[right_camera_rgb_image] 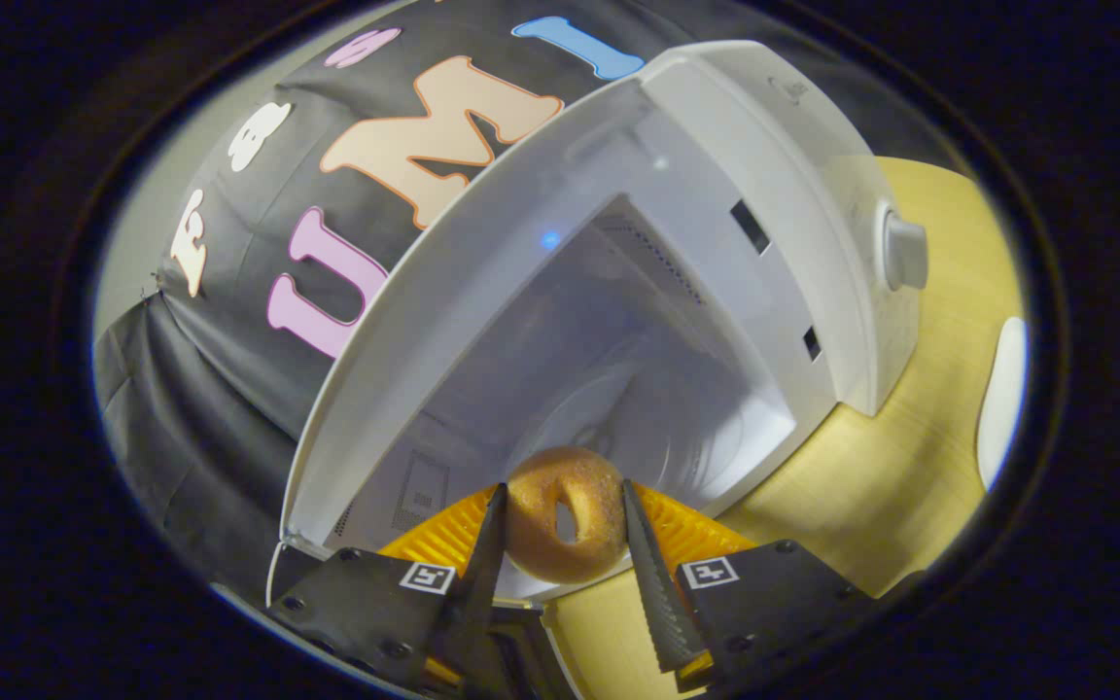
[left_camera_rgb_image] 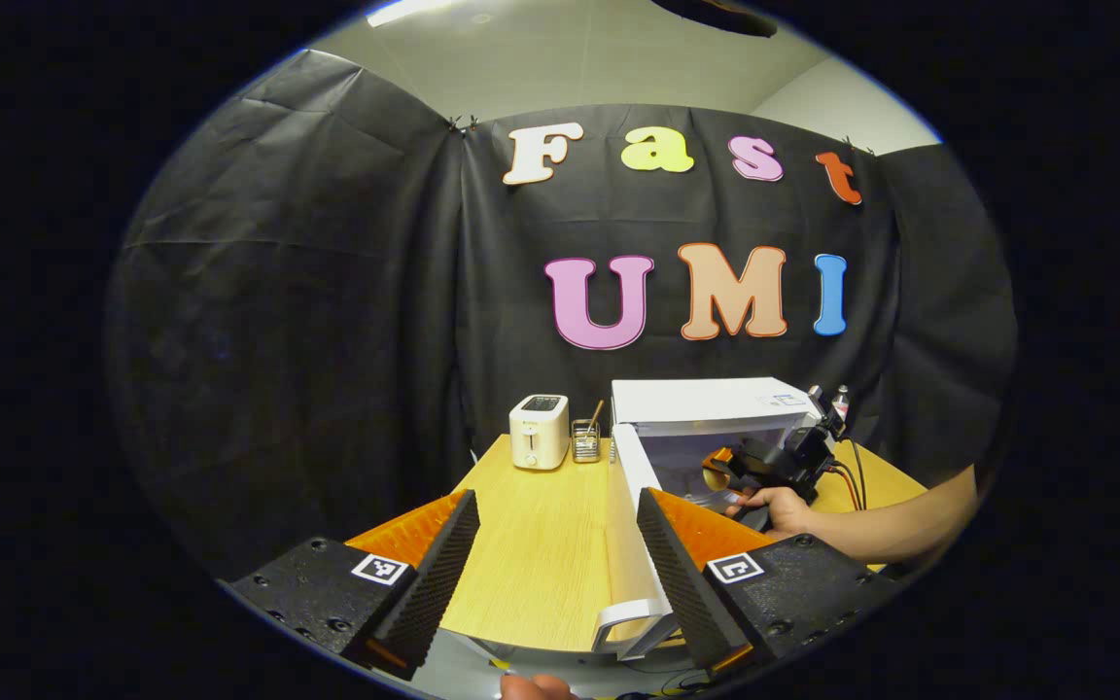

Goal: Open the microwave oven with the left hand, put the food in, and close the microwave oven.

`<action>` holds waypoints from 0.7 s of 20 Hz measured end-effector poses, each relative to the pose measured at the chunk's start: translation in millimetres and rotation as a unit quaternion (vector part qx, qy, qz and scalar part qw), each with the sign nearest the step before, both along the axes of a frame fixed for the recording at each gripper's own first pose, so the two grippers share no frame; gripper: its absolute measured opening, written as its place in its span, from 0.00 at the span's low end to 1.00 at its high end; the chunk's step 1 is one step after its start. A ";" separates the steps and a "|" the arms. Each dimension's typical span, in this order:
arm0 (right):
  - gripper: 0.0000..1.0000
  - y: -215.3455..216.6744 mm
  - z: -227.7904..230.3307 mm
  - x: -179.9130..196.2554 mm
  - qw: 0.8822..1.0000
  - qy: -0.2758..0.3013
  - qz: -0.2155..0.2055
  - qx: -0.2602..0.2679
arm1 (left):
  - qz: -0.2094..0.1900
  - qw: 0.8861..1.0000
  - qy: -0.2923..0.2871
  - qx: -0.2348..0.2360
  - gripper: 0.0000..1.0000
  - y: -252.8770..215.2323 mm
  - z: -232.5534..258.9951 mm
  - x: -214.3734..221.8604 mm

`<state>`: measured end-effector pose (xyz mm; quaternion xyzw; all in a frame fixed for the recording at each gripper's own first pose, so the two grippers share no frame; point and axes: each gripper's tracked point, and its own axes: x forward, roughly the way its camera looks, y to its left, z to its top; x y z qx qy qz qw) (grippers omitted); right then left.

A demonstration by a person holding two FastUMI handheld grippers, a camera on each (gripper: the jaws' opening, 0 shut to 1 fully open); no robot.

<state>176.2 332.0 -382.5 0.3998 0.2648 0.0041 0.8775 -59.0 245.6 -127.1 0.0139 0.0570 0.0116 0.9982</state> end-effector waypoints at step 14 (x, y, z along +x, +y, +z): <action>0.63 9.5 -26.9 35.4 0.998 -0.006 -0.066 -0.021 | 0.016 0.999 0.036 0.018 0.96 21.9 -14.6 1.1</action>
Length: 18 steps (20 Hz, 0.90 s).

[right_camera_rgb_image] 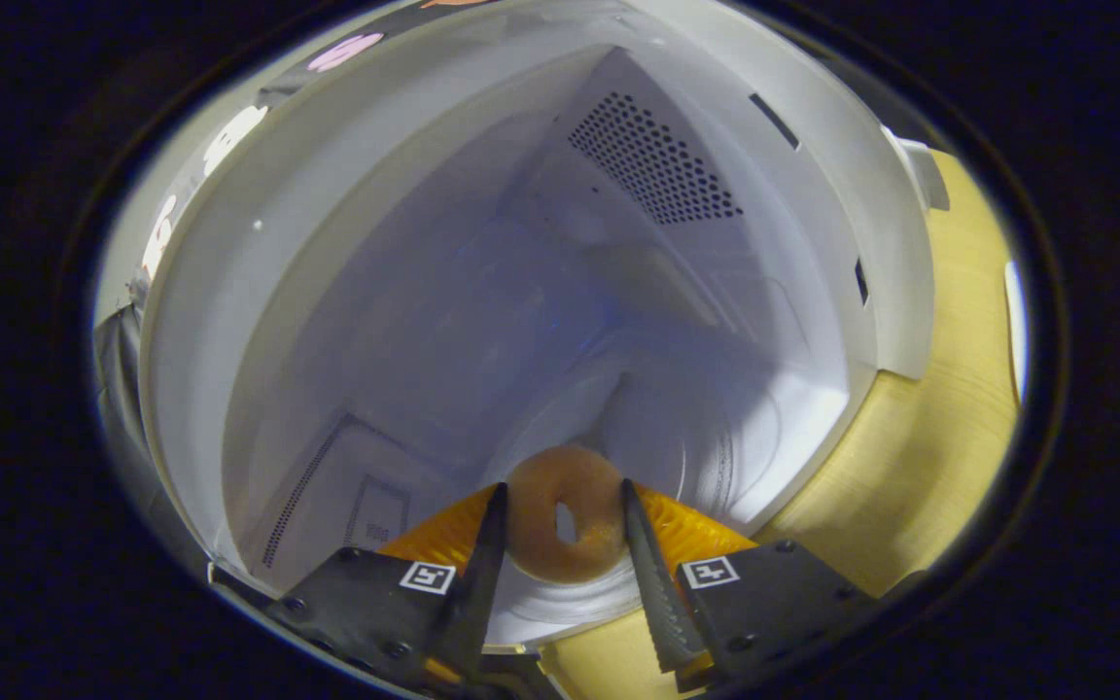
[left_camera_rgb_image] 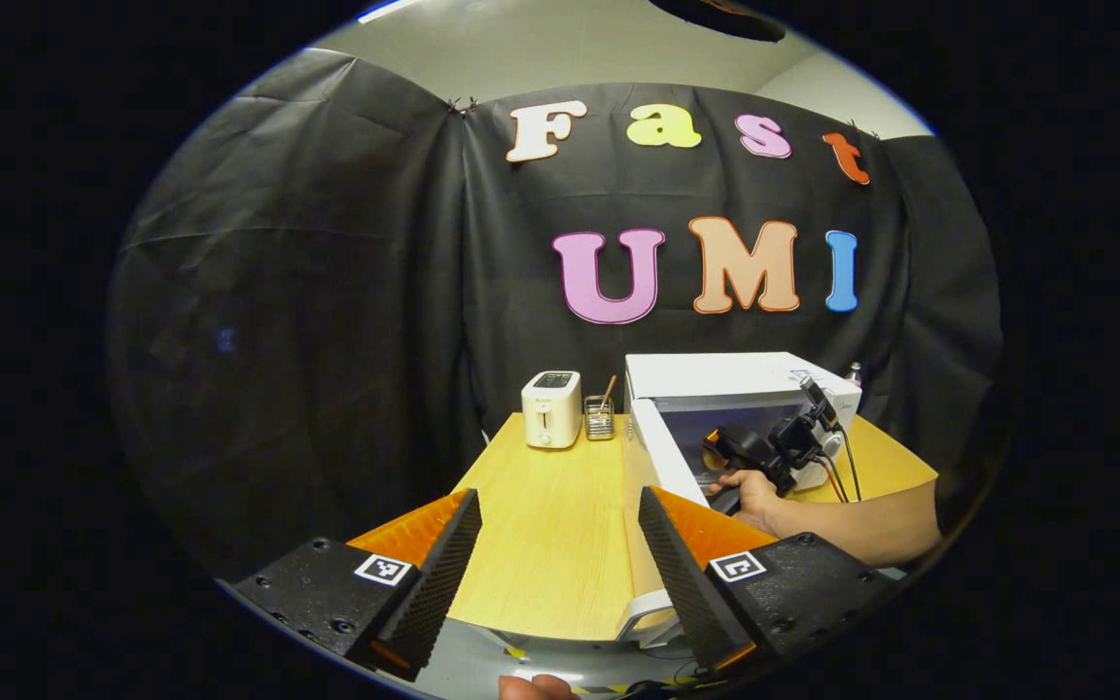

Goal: Open the microwave oven with the left hand, put the food in, and close the microwave oven.

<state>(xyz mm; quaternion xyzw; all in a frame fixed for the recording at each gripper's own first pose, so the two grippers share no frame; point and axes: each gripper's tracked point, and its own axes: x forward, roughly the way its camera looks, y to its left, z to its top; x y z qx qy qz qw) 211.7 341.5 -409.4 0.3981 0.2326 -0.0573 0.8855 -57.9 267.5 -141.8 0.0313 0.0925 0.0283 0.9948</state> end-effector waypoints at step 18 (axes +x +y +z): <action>0.84 -13.5 -5.3 14.3 0.995 -0.016 0.030 -0.097 | 0.007 1.000 -0.004 0.005 0.96 -4.5 5.5 -3.1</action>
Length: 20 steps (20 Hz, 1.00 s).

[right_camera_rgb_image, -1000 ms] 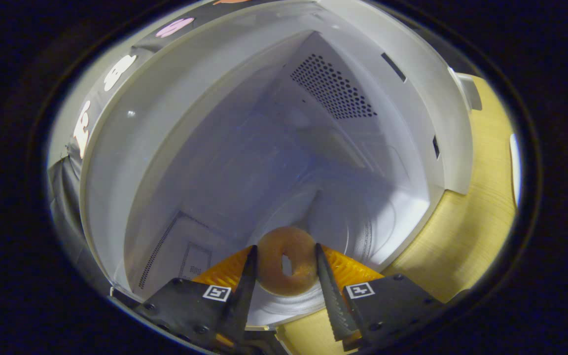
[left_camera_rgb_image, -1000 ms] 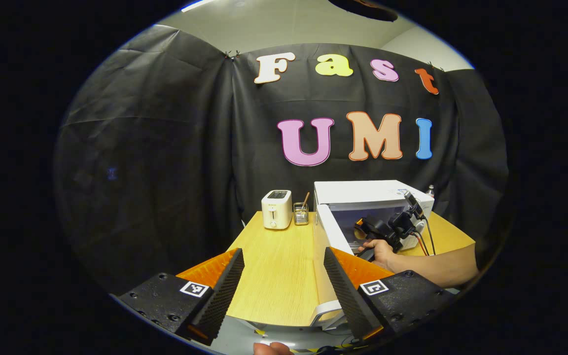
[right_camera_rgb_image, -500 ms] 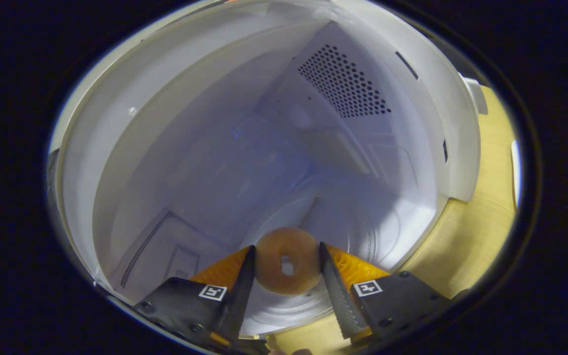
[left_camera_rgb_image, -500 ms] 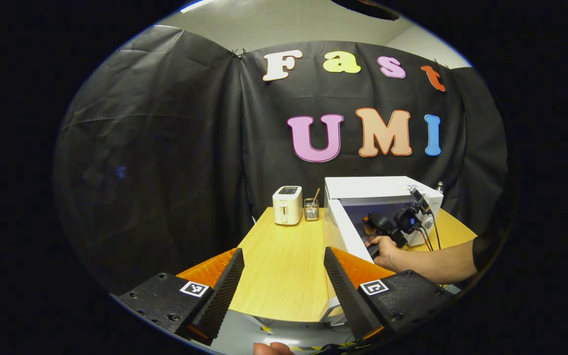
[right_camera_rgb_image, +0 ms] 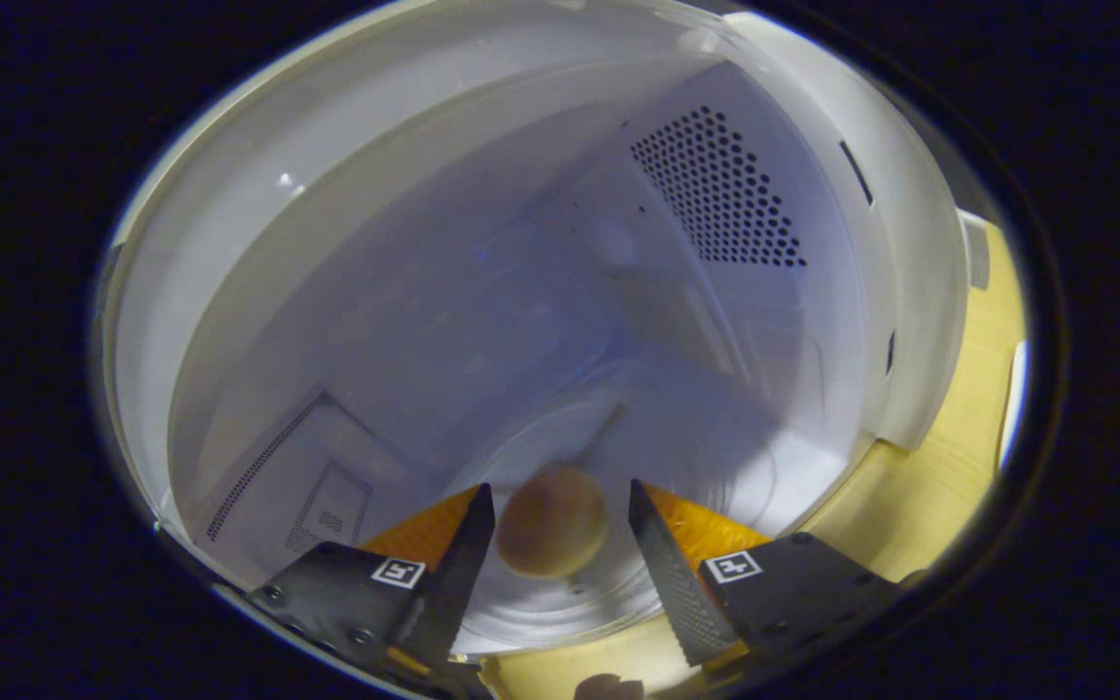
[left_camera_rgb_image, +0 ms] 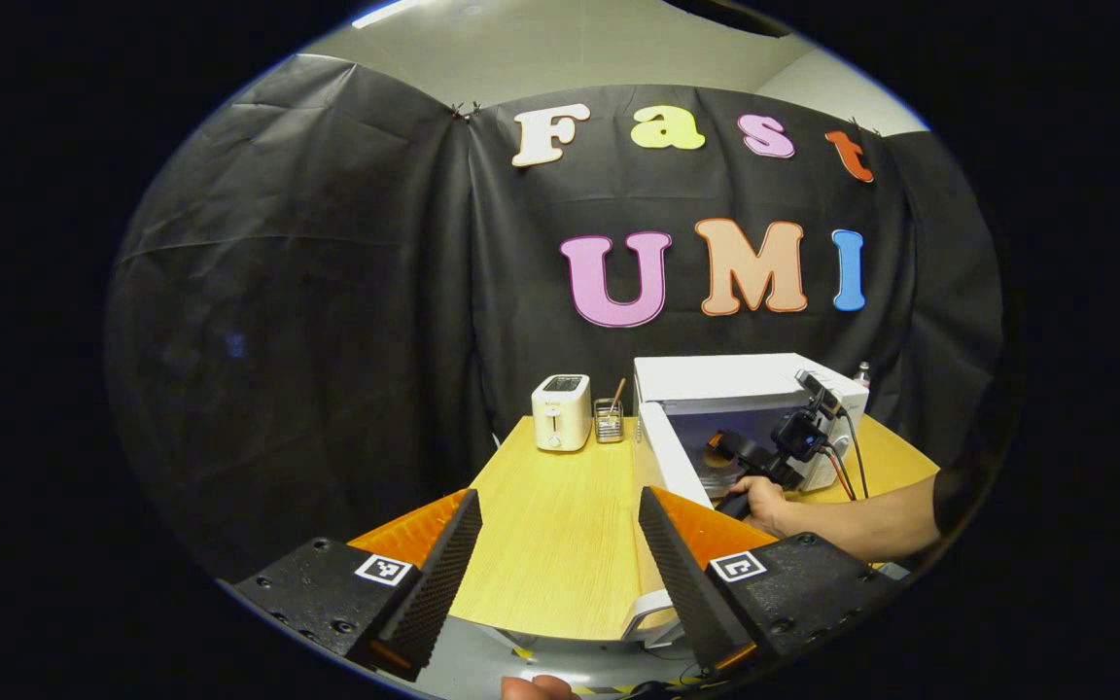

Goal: Open the microwave oven with the left hand, put the food in, and close the microwave oven.

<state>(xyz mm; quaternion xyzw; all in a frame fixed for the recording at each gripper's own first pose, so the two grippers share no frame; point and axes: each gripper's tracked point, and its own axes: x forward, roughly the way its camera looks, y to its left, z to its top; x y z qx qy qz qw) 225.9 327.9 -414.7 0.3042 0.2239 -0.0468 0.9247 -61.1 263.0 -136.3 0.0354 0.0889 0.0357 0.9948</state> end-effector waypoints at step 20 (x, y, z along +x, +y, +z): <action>0.89 -16.3 131.6 -169.9 0.956 -0.104 0.229 -0.147 | 0.029 0.999 -0.018 0.001 0.96 30.3 -8.2 -1.9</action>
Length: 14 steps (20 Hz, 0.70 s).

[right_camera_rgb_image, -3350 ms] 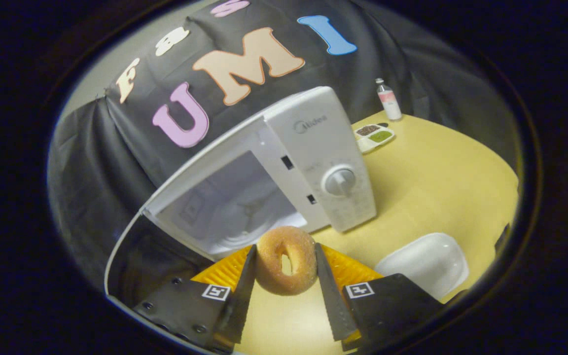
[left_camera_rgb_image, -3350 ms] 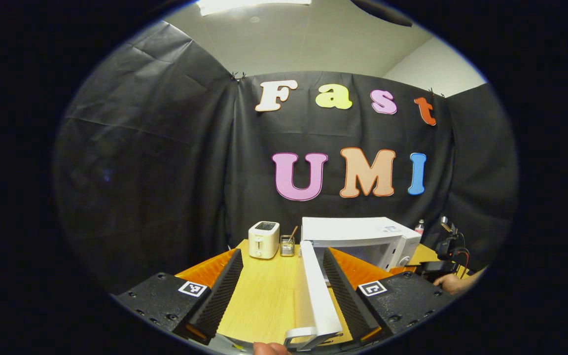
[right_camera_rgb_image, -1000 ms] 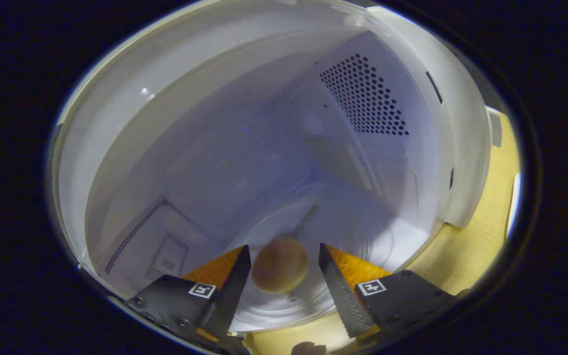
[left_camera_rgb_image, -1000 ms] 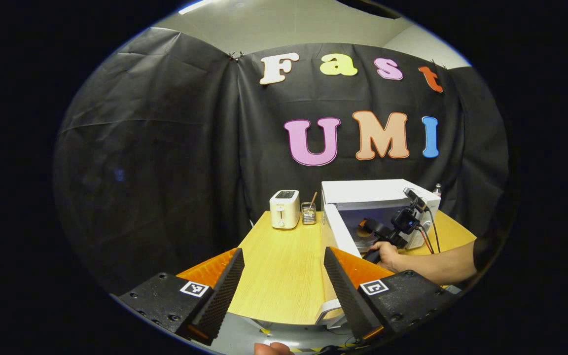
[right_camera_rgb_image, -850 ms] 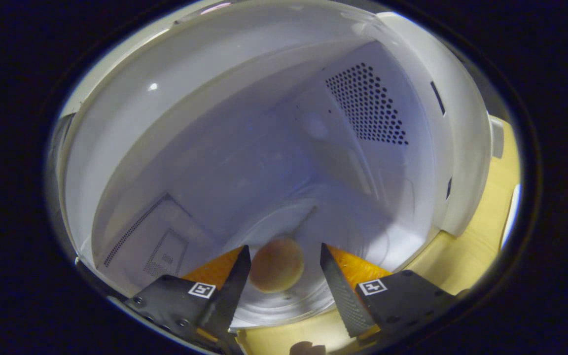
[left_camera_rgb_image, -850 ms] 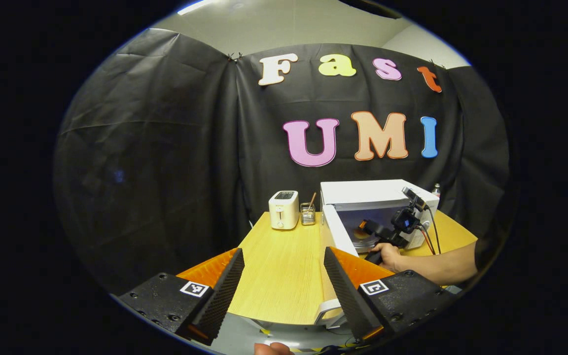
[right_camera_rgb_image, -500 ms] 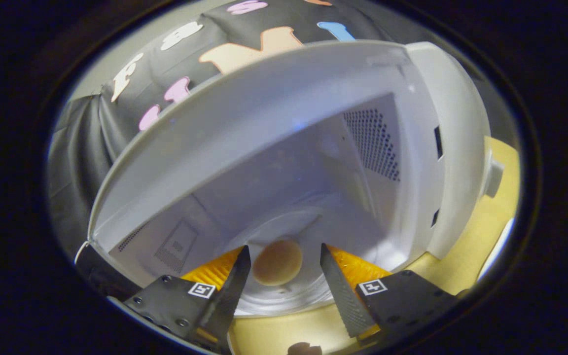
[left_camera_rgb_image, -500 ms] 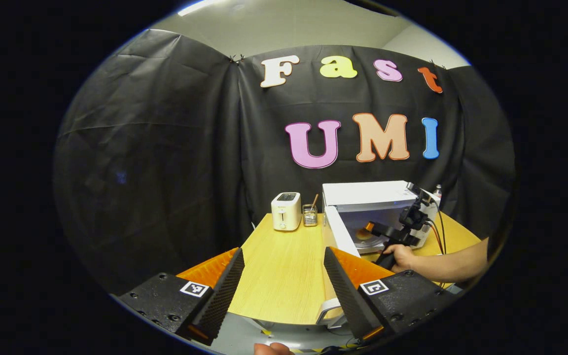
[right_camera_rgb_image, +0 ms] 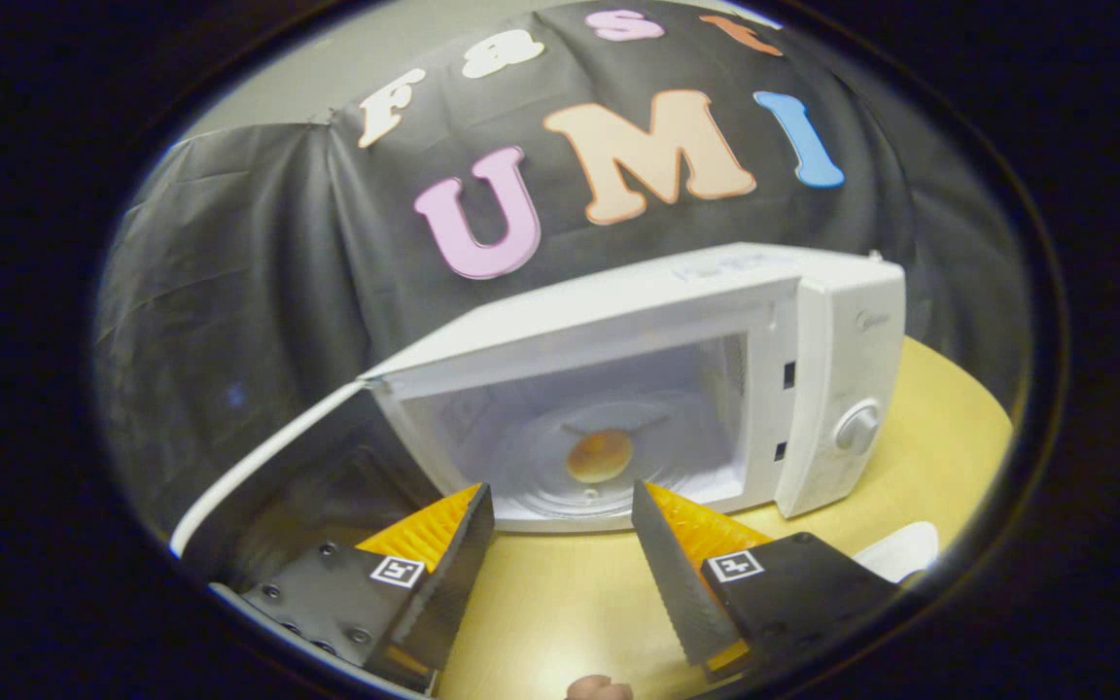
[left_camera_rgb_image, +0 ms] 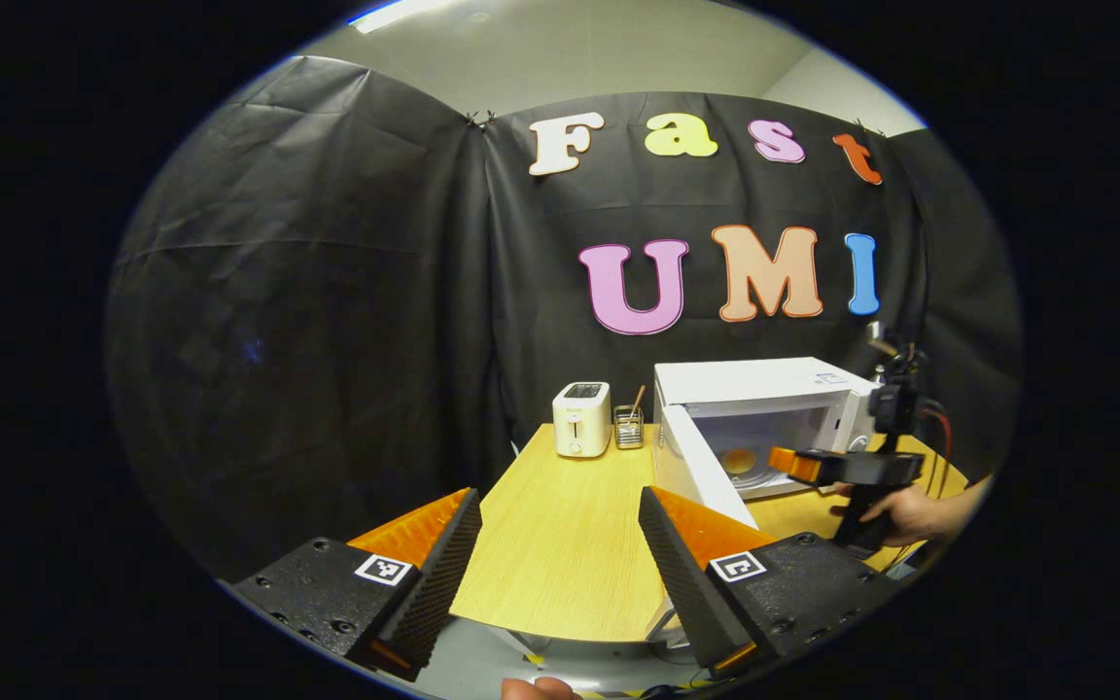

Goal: Open the microwave oven with the left hand, put the food in, and close the microwave oven.

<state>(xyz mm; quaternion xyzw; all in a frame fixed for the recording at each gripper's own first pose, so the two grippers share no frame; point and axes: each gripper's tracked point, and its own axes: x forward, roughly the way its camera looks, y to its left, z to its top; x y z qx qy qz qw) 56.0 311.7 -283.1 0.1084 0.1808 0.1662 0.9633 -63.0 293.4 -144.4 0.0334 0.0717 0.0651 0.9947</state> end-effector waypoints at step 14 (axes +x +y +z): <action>0.84 -92.2 186.7 -20.8 0.988 -0.144 -0.035 -0.037 | 0.022 0.997 0.060 -0.039 0.96 28.1 -72.0 7.7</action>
